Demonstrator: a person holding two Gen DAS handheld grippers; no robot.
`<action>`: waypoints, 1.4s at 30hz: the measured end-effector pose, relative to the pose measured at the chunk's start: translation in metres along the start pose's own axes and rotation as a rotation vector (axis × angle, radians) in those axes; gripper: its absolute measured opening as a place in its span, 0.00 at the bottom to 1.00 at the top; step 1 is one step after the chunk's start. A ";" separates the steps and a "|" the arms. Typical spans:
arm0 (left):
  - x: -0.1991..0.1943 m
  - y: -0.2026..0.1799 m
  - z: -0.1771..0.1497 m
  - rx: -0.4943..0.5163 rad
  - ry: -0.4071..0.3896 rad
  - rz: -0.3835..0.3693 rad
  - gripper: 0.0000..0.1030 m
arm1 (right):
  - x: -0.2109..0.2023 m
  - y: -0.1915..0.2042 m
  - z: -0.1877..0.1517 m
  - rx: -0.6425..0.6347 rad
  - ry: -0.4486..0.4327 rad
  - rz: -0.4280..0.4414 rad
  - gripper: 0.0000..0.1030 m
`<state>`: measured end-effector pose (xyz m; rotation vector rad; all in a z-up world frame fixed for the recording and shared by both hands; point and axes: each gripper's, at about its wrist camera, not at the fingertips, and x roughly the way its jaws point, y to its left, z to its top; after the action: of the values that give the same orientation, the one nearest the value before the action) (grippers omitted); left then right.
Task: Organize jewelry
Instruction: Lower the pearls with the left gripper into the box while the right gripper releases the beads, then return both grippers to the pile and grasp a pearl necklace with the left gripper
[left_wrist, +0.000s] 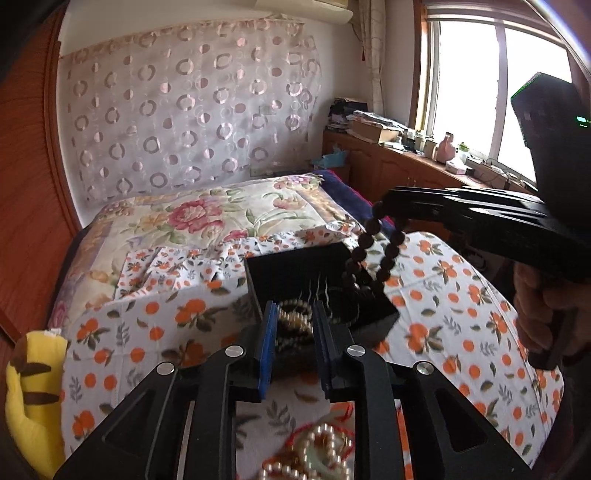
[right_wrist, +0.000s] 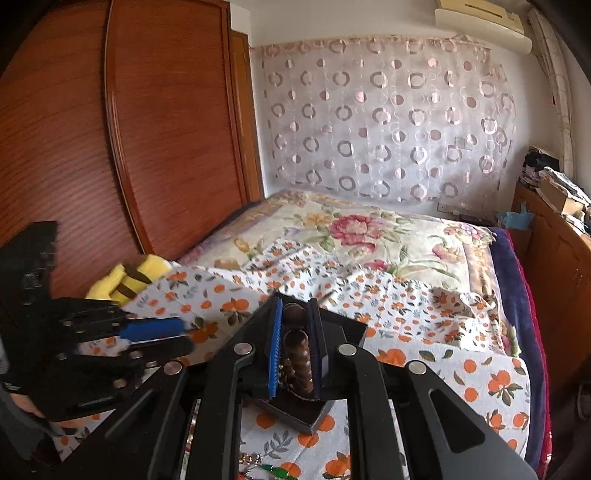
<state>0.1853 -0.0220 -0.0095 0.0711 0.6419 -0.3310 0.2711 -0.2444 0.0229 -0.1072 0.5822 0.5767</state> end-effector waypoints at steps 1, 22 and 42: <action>-0.003 0.001 -0.004 -0.001 0.000 -0.001 0.24 | 0.002 0.001 -0.003 -0.005 0.008 -0.005 0.15; -0.020 0.026 -0.098 -0.041 0.136 0.028 0.26 | -0.009 0.037 -0.098 -0.021 0.136 0.041 0.20; 0.009 0.022 -0.108 -0.007 0.226 0.062 0.26 | -0.001 0.072 -0.142 -0.052 0.213 0.084 0.20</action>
<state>0.1370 0.0147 -0.1016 0.1227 0.8628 -0.2629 0.1624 -0.2207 -0.0902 -0.1957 0.7809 0.6669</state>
